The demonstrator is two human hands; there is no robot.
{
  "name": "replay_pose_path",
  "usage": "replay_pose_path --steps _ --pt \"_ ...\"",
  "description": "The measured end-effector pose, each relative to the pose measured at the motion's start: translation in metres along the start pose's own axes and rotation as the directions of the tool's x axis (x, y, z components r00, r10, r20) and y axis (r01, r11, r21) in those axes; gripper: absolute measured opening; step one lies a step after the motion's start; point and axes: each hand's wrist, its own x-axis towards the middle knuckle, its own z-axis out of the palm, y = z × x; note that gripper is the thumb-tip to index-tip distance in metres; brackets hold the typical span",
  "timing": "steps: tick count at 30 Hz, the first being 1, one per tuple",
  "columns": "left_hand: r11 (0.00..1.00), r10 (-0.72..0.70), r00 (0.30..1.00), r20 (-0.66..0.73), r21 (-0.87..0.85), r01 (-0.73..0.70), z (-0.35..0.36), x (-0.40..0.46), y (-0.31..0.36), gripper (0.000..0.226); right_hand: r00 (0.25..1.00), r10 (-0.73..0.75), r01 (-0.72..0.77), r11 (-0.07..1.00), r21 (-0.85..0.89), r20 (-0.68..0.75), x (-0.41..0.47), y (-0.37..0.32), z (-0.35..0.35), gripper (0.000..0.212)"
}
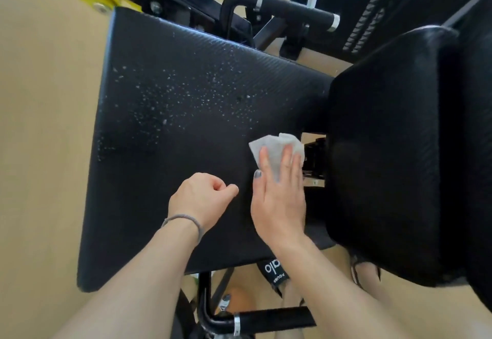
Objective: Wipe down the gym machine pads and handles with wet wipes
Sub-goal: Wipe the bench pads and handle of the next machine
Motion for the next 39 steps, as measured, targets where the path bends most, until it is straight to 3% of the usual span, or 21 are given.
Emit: replay_pose_path --steps 4,10,13,16,18,22,25,29,31,32,34,36,38,39 --pt "0.999 -0.015 1.000 0.005 -0.034 0.015 -0.002 -0.001 0.003 0.041 0.987 -0.087 0.092 0.995 -0.032 0.138 -0.033 0.010 -0.001 0.055" --pt "0.999 -0.030 0.999 -0.020 -0.035 0.029 0.000 -0.001 0.004 0.045 0.990 -0.113 0.110 0.993 0.033 0.089 0.069 -0.023 -0.021 0.054" --pt "0.997 -0.044 0.999 0.016 -0.062 0.045 -0.004 -0.002 0.004 0.039 0.937 -0.304 0.300 0.953 0.049 0.172 0.025 -0.023 -0.011 0.056" --pt "0.990 -0.054 0.996 0.075 -0.123 0.063 -0.008 -0.007 0.008 0.040 0.884 -0.375 0.366 0.927 0.087 0.280 -0.015 -0.003 -0.015 0.058" --pt "0.994 -0.048 0.997 0.056 -0.093 0.053 -0.008 -0.008 0.009 0.042 0.900 -0.343 0.347 0.937 0.033 0.269 0.007 0.002 -0.022 0.057" --pt "0.998 -0.034 0.999 0.027 -0.057 0.036 -0.005 -0.005 0.007 0.047 0.982 -0.148 0.149 0.989 -0.001 0.113 0.105 -0.011 -0.037 0.052" --pt "0.997 -0.045 0.998 0.037 -0.061 0.047 -0.004 -0.003 0.008 0.049 0.988 -0.123 0.129 0.989 -0.071 0.094 0.130 -0.020 -0.044 0.054" --pt "0.986 -0.100 0.990 0.098 -0.121 0.112 -0.010 -0.004 0.012 0.046 0.896 -0.392 0.396 0.918 0.024 0.210 0.044 -0.027 -0.025 0.059" --pt "0.975 -0.122 0.979 0.161 -0.167 0.149 -0.012 -0.003 0.014 0.043 0.831 -0.459 0.467 0.883 0.055 0.313 0.042 -0.020 -0.033 0.054" --pt "0.974 -0.125 0.975 0.183 -0.164 0.155 -0.014 -0.003 0.016 0.042 0.834 -0.447 0.465 0.885 0.024 0.324 0.060 -0.017 -0.040 0.054" --pt "0.988 -0.111 0.971 0.211 -0.084 0.131 -0.018 0.002 0.023 0.041 0.921 -0.300 0.322 0.945 -0.052 0.248 0.099 -0.005 -0.052 0.054" --pt "0.996 -0.085 0.982 0.169 -0.023 0.090 -0.024 0.011 0.035 0.043 0.993 -0.029 0.035 0.998 -0.046 0.112 0.128 0.008 -0.053 0.054" --pt "0.992 -0.074 0.986 0.151 -0.092 0.089 -0.025 0.021 0.046 0.044 0.985 0.168 -0.168 0.986 0.018 0.031 0.130 0.009 -0.048 0.056" --pt "0.989 -0.078 0.985 0.152 -0.112 0.096 -0.024 0.024 0.050 0.044 0.980 0.197 -0.197 0.980 0.037 0.010 0.123 0.003 -0.043 0.057"
